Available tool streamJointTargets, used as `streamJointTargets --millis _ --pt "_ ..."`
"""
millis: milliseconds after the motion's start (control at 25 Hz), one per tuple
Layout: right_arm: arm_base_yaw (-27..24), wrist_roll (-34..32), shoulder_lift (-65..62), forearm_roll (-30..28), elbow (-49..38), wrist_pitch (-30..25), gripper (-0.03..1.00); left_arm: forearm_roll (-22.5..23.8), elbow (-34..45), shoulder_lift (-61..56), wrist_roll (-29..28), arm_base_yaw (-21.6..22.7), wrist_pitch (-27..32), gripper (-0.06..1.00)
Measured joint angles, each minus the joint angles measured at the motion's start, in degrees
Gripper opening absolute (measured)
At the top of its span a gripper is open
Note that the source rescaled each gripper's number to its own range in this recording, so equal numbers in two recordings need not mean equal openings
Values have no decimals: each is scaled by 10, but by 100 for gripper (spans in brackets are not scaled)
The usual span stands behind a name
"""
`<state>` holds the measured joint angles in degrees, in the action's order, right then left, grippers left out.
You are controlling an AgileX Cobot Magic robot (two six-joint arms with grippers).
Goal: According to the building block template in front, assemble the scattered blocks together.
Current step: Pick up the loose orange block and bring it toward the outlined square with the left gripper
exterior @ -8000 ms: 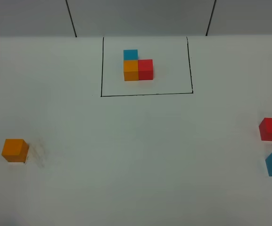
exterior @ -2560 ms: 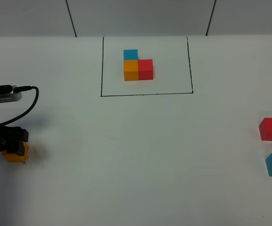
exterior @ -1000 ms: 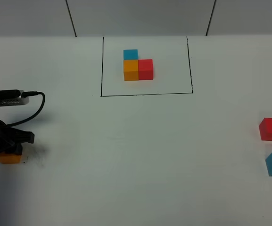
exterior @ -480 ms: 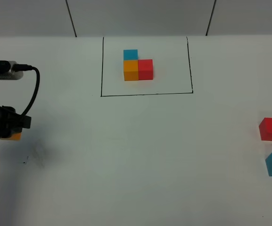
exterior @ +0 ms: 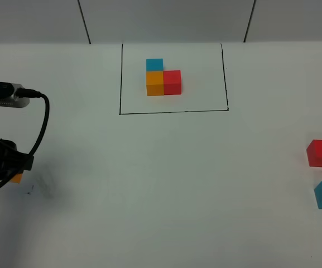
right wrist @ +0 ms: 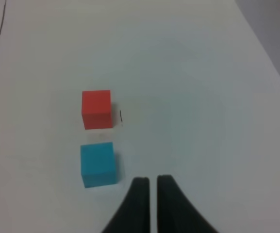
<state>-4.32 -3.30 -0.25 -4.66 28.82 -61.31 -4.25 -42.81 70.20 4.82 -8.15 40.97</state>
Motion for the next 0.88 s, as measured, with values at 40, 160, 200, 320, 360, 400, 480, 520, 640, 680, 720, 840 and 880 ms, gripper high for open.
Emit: streamJointTargets --millis 40,160,200,320,360,400,480,520,640,680,720,840,880 --pt "0 0 0 0 0 0 0 0 0 0 1 0 1 57" --pt "0 0 0 0 0 0 0 -8 0 0 1 0 1 57" --pt "0 0 0 0 0 0 0 -14 0 0 1 0 1 57" --pt "0 0 0 0 0 0 0 -23 0 0 20 0 1 57" --pt "0 0 0 0 0 0 0 -23 0 0 42 0 1 57" --pt "0 0 0 0 0 0 0 -23 0 0 66 0 2 57" --pt "0 0 0 0 0 0 0 -27 0 0 146 0 4 57" --pt "0 0 0 0 0 0 0 -33 0 0 194 0 5 57" --pt "0 0 0 0 0 0 0 -66 0 0 358 0 7 57" --pt "0 0 0 0 0 0 0 -86 0 0 415 0 7 57" --pt "0 0 0 0 0 0 0 -107 0 0 486 0 7 57" --pt "0 0 0 0 0 0 0 -207 0 0 694 0 3 57" --pt "0 0 0 0 0 0 0 -233 0 0 761 0 2 57"
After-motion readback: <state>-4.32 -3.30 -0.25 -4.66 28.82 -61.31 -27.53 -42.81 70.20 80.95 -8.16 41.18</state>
